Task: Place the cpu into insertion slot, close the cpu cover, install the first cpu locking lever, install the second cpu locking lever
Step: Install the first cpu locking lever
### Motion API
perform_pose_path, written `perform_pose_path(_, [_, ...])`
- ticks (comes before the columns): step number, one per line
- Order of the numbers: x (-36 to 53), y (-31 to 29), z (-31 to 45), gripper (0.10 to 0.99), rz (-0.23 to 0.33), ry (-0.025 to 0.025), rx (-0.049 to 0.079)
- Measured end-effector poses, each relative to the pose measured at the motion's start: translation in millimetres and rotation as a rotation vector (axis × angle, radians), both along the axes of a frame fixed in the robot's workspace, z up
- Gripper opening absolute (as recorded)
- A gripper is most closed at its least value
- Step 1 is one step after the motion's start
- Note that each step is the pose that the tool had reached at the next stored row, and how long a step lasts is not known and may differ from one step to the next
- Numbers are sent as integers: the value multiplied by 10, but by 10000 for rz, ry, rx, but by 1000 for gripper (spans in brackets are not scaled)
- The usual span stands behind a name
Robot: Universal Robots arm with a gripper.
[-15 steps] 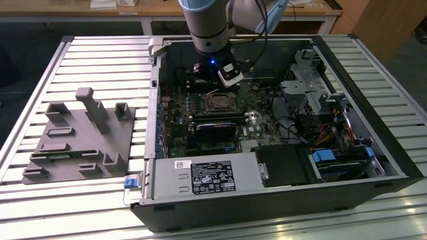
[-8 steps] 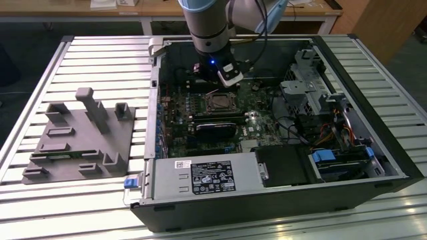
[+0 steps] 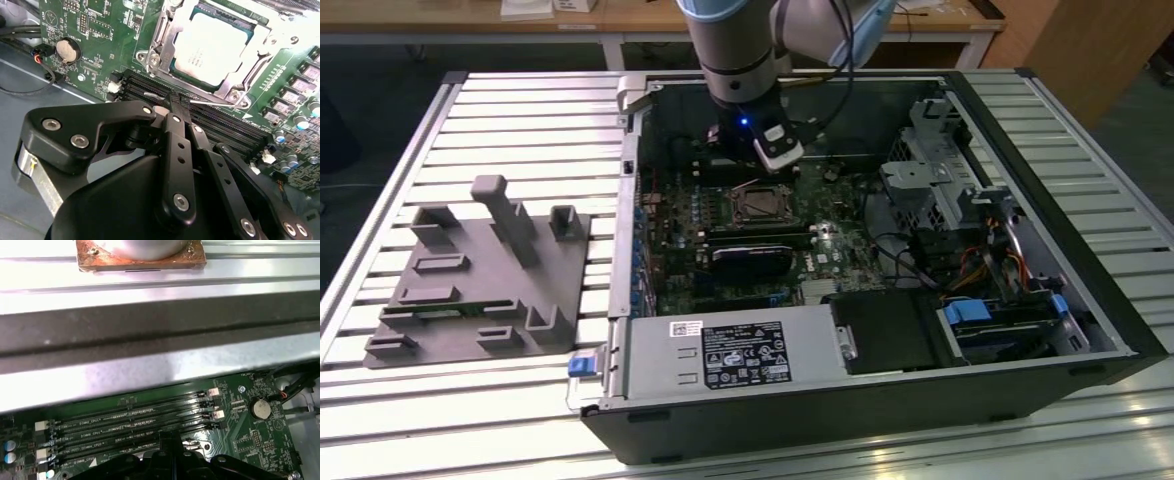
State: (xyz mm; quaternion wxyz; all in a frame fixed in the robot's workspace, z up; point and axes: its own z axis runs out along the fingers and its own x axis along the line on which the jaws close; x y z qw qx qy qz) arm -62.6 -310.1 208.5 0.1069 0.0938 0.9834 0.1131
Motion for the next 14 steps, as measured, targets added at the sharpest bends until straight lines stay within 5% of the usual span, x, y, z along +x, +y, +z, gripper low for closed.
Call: perform_pose_path(14, [0, 51, -74, 106, -286, -26, -38])
